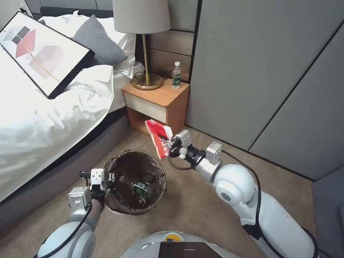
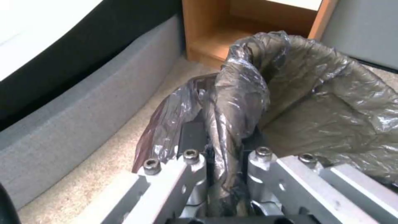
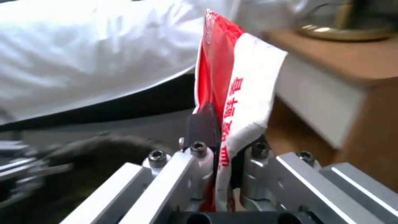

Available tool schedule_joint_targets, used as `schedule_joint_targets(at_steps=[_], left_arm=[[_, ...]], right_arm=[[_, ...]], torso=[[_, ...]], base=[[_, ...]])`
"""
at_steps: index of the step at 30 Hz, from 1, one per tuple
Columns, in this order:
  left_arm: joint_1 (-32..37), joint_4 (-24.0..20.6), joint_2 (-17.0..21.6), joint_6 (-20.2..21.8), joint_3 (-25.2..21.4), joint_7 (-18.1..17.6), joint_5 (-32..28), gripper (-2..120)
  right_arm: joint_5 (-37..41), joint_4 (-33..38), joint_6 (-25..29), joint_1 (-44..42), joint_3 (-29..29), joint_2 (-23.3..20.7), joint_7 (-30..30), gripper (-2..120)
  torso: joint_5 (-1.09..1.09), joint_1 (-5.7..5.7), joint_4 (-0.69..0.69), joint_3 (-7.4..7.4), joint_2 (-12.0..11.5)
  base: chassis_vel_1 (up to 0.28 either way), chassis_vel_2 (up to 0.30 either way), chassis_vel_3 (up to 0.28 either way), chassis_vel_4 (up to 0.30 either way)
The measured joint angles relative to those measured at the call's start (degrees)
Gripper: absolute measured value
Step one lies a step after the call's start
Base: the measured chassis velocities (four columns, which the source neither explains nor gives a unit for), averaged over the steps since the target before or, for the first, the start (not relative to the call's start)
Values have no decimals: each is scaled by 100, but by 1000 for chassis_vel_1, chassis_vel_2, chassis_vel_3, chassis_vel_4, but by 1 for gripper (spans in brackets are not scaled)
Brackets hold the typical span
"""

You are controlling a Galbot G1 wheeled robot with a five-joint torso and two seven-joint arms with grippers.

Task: Pick up the trash bin, then pick up the garbage from the floor and place it into the trash bin.

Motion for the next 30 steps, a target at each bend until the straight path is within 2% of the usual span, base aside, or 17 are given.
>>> schedule_joint_targets(at_steps=[5,15,18,19,22,24,28,30], left_arm=[[-19,0,-59,0,23,-2,37,7],[-37,0,-73,1,-16,-2,20,7],[-56,0,-69,2,-15,-2,10,7],[-56,0,-69,2,-15,-2,10,7],[-74,0,-66,2,-12,4,-1,7],[-75,0,-66,2,-11,8,-2,7],[-76,0,-65,2,-10,13,-10,7],[-79,0,-66,3,-12,13,-11,7]], right_arm=[[-28,-74,-36,148,-691,61,0,3],[-187,-158,-127,215,-1273,-25,22,6],[-267,-257,-160,209,-1498,-7,77,20],[-267,-257,-160,209,-1498,-7,77,20],[-349,-384,-171,190,-1659,41,108,36],[-372,-410,-171,190,-1685,48,110,39],[-414,-558,-167,215,-1790,118,136,58],[-413,-573,-167,226,-1801,133,143,61]], torso=[[0,0,1,0,0],[0,0,0,0,0],[0,0,0,0,0],[0,0,0,0,0],[0,0,0,0,0],[0,0,0,0,0],[0,0,0,0,0],[0,0,0,0,0]], base=[[0,0,0,0],[0,0,0,0],[0,0,0,0],[0,0,0,0],[0,0,0,0],[0,0,0,0],[0,0,0,0],[0,0,0,0]])
